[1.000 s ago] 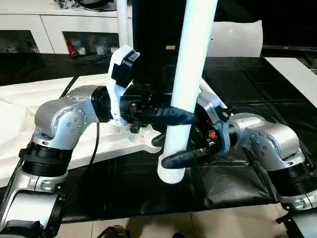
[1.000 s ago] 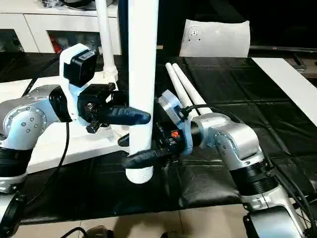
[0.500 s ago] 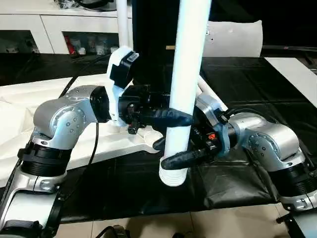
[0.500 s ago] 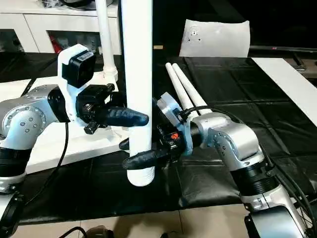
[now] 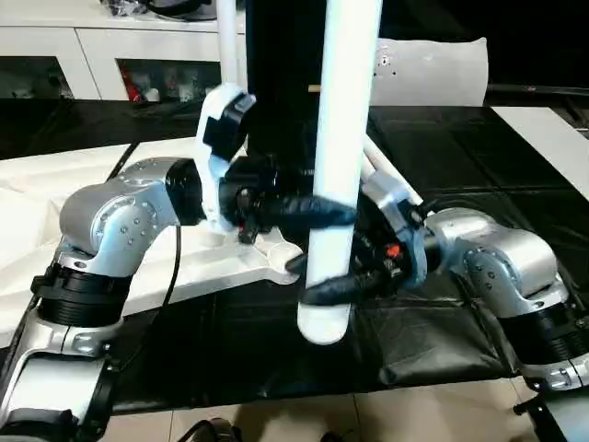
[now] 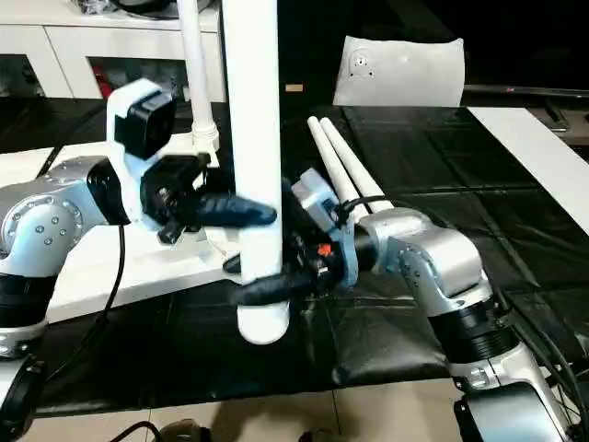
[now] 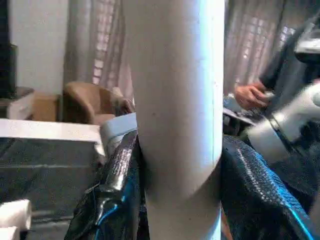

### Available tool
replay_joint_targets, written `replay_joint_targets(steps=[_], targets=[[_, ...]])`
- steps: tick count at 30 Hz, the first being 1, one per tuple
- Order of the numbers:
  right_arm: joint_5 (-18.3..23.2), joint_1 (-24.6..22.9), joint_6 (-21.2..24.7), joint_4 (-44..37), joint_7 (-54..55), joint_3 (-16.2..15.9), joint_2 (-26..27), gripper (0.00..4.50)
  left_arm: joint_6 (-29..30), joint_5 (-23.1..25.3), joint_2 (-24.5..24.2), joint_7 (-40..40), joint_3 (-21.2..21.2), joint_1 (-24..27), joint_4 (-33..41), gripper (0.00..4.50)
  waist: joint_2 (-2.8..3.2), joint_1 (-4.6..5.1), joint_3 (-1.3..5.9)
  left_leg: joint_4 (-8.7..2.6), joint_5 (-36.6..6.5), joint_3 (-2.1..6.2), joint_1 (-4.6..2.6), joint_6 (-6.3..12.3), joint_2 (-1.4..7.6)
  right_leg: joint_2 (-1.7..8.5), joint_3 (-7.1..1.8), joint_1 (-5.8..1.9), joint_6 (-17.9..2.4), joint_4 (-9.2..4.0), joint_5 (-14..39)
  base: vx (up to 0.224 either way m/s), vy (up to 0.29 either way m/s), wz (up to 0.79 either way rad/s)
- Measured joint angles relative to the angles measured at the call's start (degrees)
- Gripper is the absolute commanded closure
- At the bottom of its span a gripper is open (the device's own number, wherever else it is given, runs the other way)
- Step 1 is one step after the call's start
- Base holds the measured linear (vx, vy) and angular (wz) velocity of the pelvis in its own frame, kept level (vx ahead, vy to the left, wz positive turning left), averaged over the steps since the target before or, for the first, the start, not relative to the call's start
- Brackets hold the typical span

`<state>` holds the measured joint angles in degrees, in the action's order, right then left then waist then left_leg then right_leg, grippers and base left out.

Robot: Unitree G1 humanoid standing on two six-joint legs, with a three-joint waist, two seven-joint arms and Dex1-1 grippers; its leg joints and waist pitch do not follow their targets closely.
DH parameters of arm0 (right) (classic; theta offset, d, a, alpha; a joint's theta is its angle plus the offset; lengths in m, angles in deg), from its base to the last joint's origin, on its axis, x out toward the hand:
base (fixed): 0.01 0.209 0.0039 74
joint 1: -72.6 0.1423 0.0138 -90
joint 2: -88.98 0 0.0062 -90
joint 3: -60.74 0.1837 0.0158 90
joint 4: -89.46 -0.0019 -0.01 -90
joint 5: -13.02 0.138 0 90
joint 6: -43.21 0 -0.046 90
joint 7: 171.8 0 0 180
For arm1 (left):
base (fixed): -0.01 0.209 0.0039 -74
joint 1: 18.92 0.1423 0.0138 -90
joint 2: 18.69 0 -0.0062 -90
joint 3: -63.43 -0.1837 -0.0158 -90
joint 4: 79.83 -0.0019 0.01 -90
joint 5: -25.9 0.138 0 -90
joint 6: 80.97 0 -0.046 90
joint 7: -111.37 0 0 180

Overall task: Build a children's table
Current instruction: Pick table leg

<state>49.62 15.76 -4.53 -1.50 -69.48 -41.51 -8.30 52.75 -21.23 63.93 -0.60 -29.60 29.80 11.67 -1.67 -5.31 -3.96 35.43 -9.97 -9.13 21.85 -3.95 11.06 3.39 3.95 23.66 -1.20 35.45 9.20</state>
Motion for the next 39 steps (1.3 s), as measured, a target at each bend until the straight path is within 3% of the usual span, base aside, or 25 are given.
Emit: replay_joint_targets(steps=[2, 4, 9, 14, 20, 24, 28, 31, 35, 39], targets=[[0.12, -0.76, 0.11, -0.7, 3.57, 0.67, 2.29, 2.57, -0.12, 0.73, 1.14, -3.36, 0.24, 0.0, 1.4, 1.88, 0.05, 0.04, 0.02, 0.0, 0.01, 0.01, -0.03, -0.02, 0.02, -0.01, 0.01, 0.0, -0.02, 0.05, -0.01, 0.0, 0.0, 0.0], [0.42, -1.82, 0.11, -1.46, 6.35, 0.5, 4.66, 2.59, -0.09, 0.76, 1.79, -5.71, 0.25, 0.16, 2.74, 1.64, 0.48, 0.13, 0.03, 0.0, 0.01, 0.01, -0.02, -0.02, 0.01, -0.01, 0.01, 0.0, -0.03, 0.01, -0.02, 0.0, 0.0, 0.0], [0.06, -2.29, 0.33, -3.64, 10.58, 0.67, 5.37, 2.59, -0.02, 0.75, 2.64, -9.79, 1.12, 1.74, 5.19, 1.25, 0.88, 0.18, 0.08, 0.0, 0.02, 0.07, -0.09, -0.03, 0.0, -0.03, 0.03, -0.04, 0.0, 0.04, 0.0, 0.0, 0.0, 0.0], [0.49, -5.49, 0.12, -5.08, 15.87, 2.69, 9.64, 2.59, 0.96, -0.44, 5.35, -17.08, 4.55, 5.52, 8.14, 0.89, 1.18, 0.22, 0.08, 0.0, 0.01, 0.08, -0.36, -0.04, 0.0, -0.03, 0.05, -0.29, 0.04, 0.0, 0.02, 0.0, 0.0, 0.0], [0.47, -6.26, -4.3, -4.95, 24.58, 5.29, 15.69, 2.59, 0.18, -2.55, 8.13, -24.26, 8.94, 10.13, 11.36, 0.37, 1.66, 0.38, 0.23, 0.0, 0.0, 0.12, -0.72, -0.03, -0.02, -0.03, 0.09, -0.69, 0.09, -0.25, 0.05, 0.0, 0.0, 0.0], [-3.42, -6.96, -7.51, -3.34, 32.75, 6.35, 19.61, 2.59, -0.59, -2.7, 10.24, -29.47, 11.66, 13.34, 14.5, 0.17, 1.74, 0.45, 0.27, -0.02, 0.0, 0.18, -0.72, -0.03, -0.04, -0.03, 0.12, -0.77, 0.13, -0.43, 0.07, 0.0, 0.0, 0.0], [-7.52, -7.29, -10.43, -2.63, 36.84, 6.42, 19.65, 2.59, -1.55, -2.8, 10.65, -32.24, 12.88, 15.07, 16.77, 0.0, 1.73, 0.49, 0.27, -0.02, 0.0, 0.18, -0.71, -0.03, -0.06, -0.02, 0.11, -0.82, 0.16, -0.51, 0.1, 0.0, 0.0, 0.0], [-10.9, -8.83, -13.05, -1.79, 40.1, 5.51, 19.61, 2.59, -2.01, -2.82, 10.66, -33.87, 13.63, 16.2, 19.03, 0.0, 1.74, 0.59, 0.27, -0.02, 0.0, 0.19, -0.71, -0.03, -0.06, -0.02, 0.11, -0.81, 0.18, -0.51, 0.1, 0.0, 0.0, 0.0], [-15.35, -8.87, -13.1, -1.03, 42.21, 2.41, 17.38, 2.59, -2.79, -1.52, 11.51, -37.71, 13.87, 16.05, 19.07, 0.0, 1.75, 0.94, 0.27, -0.02, 0.0, 0.2, -0.71, -0.03, -0.07, -0.03, 0.12, -0.82, 0.19, -0.51, 0.11, 0.0, 0.0, 0.0], [-21.27, -10.4, -15.14, -1.17, 46.63, -0.02, 16.99, 2.59, -5.64, 12.24, 8.75, -47.91, 12.72, 15.11, 15.47, 0.0, 1.73, 2.2, 0.28, -0.12, 0.0, 0.31, -0.71, -0.03, -0.09, -0.09, 0.16, -0.8, 0.27, -0.53, 0.14, 0.0, 0.0, 0.0]])
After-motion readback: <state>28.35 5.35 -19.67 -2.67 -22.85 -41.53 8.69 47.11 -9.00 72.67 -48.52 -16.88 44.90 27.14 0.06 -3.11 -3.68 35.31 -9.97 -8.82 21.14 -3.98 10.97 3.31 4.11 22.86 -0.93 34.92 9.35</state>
